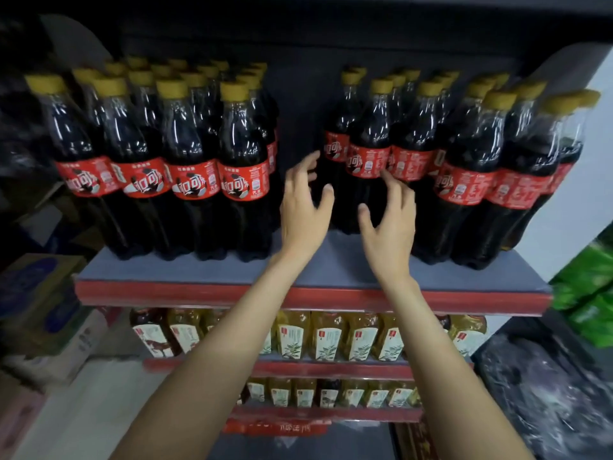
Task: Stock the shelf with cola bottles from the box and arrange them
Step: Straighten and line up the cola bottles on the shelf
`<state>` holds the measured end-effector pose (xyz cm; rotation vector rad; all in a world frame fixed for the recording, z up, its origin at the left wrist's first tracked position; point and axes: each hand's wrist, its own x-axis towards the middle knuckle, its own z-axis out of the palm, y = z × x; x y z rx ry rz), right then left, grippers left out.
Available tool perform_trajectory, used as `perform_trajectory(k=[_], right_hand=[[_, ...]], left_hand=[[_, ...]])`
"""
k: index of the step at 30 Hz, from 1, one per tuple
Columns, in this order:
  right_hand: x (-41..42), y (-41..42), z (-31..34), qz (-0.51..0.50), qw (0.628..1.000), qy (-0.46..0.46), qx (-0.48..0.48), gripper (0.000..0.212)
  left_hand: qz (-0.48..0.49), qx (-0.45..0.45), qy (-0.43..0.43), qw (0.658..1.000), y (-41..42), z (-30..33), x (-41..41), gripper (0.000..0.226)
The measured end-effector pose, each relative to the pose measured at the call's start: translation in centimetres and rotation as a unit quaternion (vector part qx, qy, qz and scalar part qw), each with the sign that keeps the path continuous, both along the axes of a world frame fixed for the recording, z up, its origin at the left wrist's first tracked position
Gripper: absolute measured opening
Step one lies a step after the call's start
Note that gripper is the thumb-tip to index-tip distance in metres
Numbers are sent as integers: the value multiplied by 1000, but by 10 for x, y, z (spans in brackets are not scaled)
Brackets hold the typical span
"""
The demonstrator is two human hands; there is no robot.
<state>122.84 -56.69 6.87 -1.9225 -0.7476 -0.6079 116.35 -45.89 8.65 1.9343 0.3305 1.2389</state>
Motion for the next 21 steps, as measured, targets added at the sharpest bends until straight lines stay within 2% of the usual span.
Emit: perform_trajectory(k=[2, 4, 8, 11, 14, 18, 21], right_hand=[[6, 3, 4, -36, 992, -72, -97, 62], [11, 10, 10, -66, 973, -120, -183, 65], [20, 11, 12, -106, 957, -134, -236, 66], [22, 5, 3, -91, 955, -146, -242, 70], [17, 3, 0, -57, 963, -134, -227, 65], [10, 6, 4, 14, 976, -116, -186, 45], [3, 16, 7, 101, 983, -59, -142, 50]], left_hand=[[31, 11, 34, 999, 12, 0, 24, 58], [21, 16, 59, 998, 21, 0, 39, 66], [-35, -6, 119, 992, 28, 3, 60, 81], [-93, -5, 121, 988, 32, 2, 69, 88], [-104, -6, 116, 988, 30, 0, 70, 91], [-28, 14, 158, 987, 26, 0, 64, 92], [11, 14, 135, 991, 28, -3, 52, 92]])
